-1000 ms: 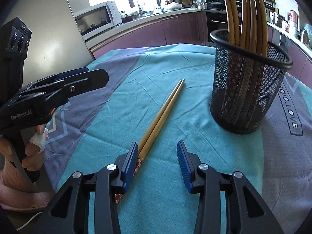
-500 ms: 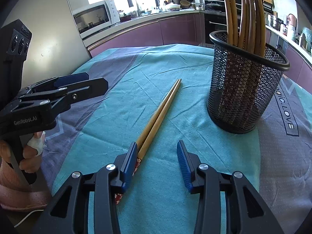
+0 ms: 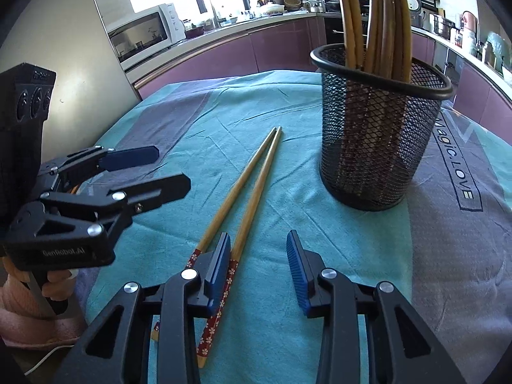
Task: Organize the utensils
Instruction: 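Withdraw both grippers from the cup toward the last two chopsticks, then close the left gripper on a chopstick while the right gripper grasps the other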
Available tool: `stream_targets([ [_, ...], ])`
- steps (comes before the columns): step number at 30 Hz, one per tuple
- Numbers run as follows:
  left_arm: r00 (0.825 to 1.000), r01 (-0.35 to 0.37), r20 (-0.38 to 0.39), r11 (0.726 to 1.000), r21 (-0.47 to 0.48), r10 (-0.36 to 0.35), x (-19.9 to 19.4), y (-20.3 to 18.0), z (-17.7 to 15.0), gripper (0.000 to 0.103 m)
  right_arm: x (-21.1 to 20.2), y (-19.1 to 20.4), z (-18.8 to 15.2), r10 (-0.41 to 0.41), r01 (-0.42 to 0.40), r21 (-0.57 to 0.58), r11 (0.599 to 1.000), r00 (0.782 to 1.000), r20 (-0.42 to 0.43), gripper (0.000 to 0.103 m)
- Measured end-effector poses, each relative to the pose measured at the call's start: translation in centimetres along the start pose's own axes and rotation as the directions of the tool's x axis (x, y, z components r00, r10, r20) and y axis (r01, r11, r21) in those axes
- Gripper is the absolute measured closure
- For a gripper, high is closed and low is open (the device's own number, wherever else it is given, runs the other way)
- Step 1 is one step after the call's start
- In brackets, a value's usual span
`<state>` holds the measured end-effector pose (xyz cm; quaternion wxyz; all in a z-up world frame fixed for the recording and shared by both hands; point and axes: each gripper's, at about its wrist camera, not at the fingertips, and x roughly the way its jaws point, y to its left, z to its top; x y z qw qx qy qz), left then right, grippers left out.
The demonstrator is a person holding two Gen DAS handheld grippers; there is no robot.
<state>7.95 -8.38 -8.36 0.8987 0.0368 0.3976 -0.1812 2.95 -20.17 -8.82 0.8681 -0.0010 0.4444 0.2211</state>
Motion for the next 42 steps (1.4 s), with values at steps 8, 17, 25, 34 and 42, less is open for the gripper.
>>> stream_targets([
  [8,0.997,0.049,-0.068,0.998,0.033,-0.046,2.1,-1.4,-0.2,0.047,-0.2,-0.8,-0.1,0.0,0.0,0.017,1.0,1.0,0.003,0.069],
  [17,0.993,0.059,-0.107,0.997,0.047,-0.054,3.5,-2.3,-0.4,0.057,0.0,-0.6,0.0,-0.005,0.005,0.01,1.0,1.0,0.004,0.069],
  [25,0.99,0.072,-0.121,0.997,0.033,-0.067,3.2,-2.1,-0.4,0.073,0.8,-0.2,0.8,-0.026,0.026,-0.01,1.0,1.0,0.003,0.07],
  [34,0.989,0.068,-0.132,0.998,0.017,-0.065,3.6,-1.8,0.1,0.069,1.7,0.1,1.8,-0.043,0.043,-0.031,0.999,0.999,0.002,0.074],
  [42,0.988,0.069,-0.14,0.998,0.012,-0.066,4.3,-1.8,0.8,0.075,2.2,0.0,2.3,-0.054,0.054,-0.034,0.998,0.999,0.004,0.079],
])
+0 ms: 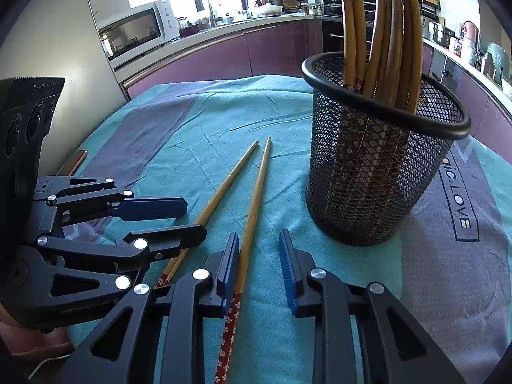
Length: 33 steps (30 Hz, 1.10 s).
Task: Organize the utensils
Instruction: 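Close the left gripper on a chopstick while the right gripper grasps the other, then lift both held chopsticks upward toward the mesh cup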
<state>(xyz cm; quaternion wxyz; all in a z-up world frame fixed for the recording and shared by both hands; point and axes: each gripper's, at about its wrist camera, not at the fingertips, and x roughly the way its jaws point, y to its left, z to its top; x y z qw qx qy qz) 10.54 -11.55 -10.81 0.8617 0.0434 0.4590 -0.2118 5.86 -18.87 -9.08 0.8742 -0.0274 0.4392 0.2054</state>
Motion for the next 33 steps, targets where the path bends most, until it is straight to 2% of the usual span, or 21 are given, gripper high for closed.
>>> stream_targets([
  [8,1.0,0.014,-0.004,1.0,-0.027,-0.015,0.8,-0.1,0.6,0.09,0.7,0.2,0.7,-0.012,0.012,0.014,1.0,1.0,0.006,0.087],
  [14,1.0,0.02,0.005,0.997,-0.07,-0.02,0.8,0.2,0.4,0.092,0.7,-0.7,0.7,0.008,-0.009,0.068,0.998,1.0,0.018,0.098],
  [18,1.0,0.023,0.006,0.996,-0.091,-0.023,0.7,0.5,0.3,0.094,0.2,-1.1,0.5,0.016,-0.021,0.107,0.994,0.999,0.048,0.098],
  [22,1.0,0.024,0.011,0.995,-0.096,-0.023,0.5,0.5,0.0,0.095,-0.4,-1.0,0.3,0.036,-0.041,0.099,0.994,0.998,0.057,0.098],
  [27,1.0,0.016,0.015,0.997,-0.08,-0.015,0.3,0.0,-0.3,0.095,-0.4,-0.2,0.1,0.064,-0.067,0.066,0.996,0.997,0.036,0.098],
  [33,1.0,0.007,0.007,0.998,-0.068,-0.006,0.5,-0.1,-0.3,0.095,0.3,0.0,-0.1,0.06,-0.06,0.059,0.996,0.998,0.008,0.097],
])
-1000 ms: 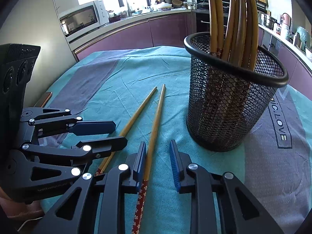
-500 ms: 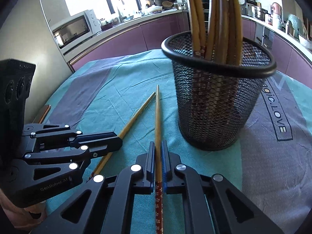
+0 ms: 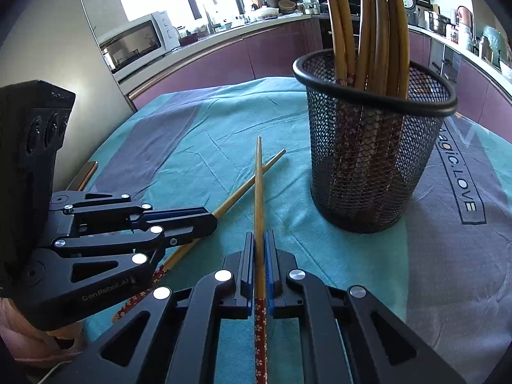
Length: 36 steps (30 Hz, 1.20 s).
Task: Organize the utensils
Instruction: 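Lift both held chopsticks upward toward the mesh cup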
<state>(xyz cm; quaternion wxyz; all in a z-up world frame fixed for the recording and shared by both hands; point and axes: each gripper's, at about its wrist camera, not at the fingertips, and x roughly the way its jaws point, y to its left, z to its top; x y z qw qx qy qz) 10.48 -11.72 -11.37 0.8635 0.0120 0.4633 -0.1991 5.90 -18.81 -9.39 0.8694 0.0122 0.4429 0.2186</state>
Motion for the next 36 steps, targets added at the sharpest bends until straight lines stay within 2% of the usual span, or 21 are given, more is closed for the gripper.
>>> stream_targets([
  [9,1.0,-0.005,-0.002,1.0,0.017,0.005,0.5,-0.4,0.2,0.094,0.3,-0.2,0.1,-0.016,0.016,-0.018,1.0,1.0,0.001,0.096],
  [19,1.0,-0.002,0.007,1.0,-0.006,0.002,0.5,-0.4,0.2,0.095,-0.1,-0.1,-0.1,0.001,-0.001,-0.005,1.0,1.0,0.016,0.097],
  [36,0.999,0.007,0.048,1.0,-0.003,-0.007,-1.8,0.1,-0.4,0.096,-2.2,-0.7,-0.5,0.034,-0.034,0.006,0.999,0.998,0.058,0.097],
])
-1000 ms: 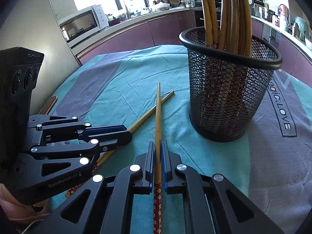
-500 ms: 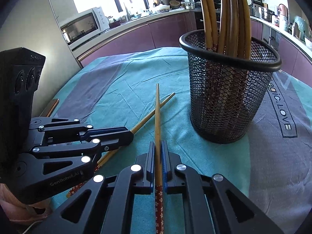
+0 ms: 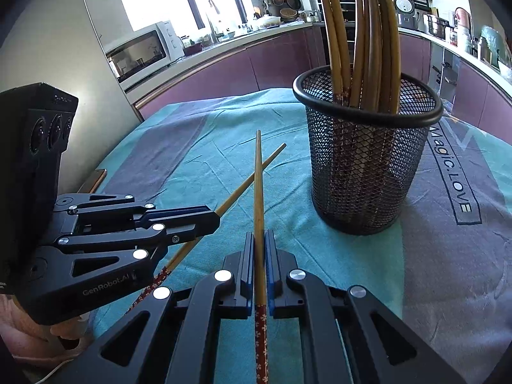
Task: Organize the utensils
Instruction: 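Lift both held chopsticks upward toward the mesh cup, then raise both chopsticks upright and carry them over the mesh cup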
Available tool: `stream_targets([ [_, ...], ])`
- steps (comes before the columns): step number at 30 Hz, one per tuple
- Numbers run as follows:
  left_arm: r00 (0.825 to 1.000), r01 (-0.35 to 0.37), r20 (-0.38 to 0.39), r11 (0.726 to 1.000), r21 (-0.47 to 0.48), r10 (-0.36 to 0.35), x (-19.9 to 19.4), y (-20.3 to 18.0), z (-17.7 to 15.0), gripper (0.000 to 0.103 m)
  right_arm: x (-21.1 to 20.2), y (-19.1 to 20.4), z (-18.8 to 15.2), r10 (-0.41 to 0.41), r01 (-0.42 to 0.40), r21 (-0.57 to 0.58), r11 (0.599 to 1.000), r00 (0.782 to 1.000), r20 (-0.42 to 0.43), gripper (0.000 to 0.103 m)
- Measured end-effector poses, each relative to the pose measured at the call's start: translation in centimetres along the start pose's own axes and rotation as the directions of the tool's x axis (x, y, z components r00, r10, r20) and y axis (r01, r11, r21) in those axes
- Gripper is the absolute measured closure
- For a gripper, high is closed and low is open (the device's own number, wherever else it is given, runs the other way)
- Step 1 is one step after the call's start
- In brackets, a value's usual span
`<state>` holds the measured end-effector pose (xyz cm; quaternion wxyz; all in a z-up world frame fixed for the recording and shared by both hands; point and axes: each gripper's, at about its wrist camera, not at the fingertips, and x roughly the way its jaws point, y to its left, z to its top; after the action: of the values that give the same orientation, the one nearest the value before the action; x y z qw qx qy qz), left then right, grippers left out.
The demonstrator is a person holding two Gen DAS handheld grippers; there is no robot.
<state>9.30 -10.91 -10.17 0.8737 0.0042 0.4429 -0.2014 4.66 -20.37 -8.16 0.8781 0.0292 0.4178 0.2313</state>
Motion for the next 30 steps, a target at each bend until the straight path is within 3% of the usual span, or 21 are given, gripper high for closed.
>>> stream_targets([
  [30,0.993,0.061,0.098,0.998,-0.012,-0.059,-6.0,1.6,0.4,0.096,-5.5,-0.2,1.1,0.039,-0.036,-0.023,0.999,0.99,0.136,0.097],
])
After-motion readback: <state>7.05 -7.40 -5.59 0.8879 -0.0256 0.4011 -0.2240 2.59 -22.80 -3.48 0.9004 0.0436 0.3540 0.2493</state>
